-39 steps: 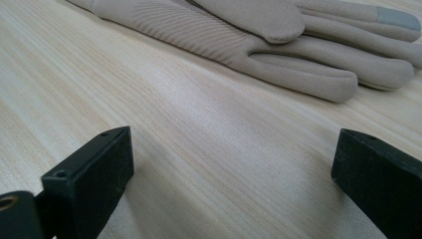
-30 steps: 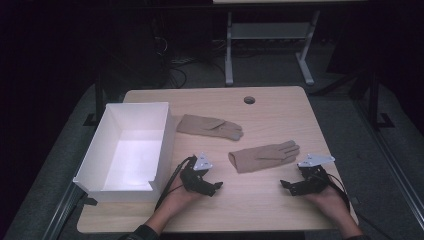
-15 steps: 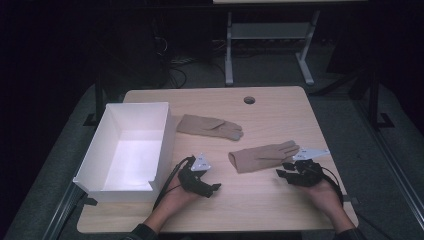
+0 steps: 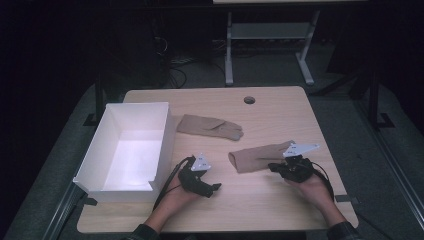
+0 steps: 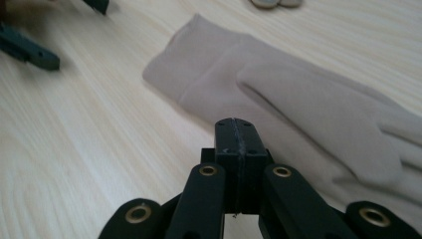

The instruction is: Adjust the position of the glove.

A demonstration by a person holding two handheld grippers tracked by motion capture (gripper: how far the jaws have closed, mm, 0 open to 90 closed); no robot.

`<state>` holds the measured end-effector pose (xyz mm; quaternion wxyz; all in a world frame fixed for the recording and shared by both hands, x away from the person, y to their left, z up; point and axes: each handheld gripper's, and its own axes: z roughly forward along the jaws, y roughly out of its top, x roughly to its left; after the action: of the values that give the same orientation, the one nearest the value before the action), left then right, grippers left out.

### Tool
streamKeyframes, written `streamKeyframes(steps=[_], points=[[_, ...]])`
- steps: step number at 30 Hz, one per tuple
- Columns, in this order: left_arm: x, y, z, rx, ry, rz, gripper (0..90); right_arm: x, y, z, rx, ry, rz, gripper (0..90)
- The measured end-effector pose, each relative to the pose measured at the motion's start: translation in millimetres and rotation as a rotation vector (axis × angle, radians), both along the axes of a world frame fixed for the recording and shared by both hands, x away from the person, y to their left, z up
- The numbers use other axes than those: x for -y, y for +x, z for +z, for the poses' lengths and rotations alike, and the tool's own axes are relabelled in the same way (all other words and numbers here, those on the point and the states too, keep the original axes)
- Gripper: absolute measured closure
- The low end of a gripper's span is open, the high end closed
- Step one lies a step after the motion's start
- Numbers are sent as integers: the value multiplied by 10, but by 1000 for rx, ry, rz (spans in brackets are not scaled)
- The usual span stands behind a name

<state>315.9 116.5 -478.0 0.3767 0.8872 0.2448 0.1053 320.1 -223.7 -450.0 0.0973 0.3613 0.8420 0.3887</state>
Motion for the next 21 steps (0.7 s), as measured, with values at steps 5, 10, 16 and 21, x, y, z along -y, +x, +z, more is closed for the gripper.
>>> streamKeyframes(steps=[5,10,16,21], points=[[0,-7,1,-2,-2,3,130,-197,114,36,16,-18,35,899],[-3,-18,3,3,2,5,130,-410,236,64,18,0,61,899],[-2,-20,3,2,1,5,130,-626,319,15,14,-9,99,899],[-3,-18,3,3,2,4,130,-735,319,-35,4,-37,117,899]])
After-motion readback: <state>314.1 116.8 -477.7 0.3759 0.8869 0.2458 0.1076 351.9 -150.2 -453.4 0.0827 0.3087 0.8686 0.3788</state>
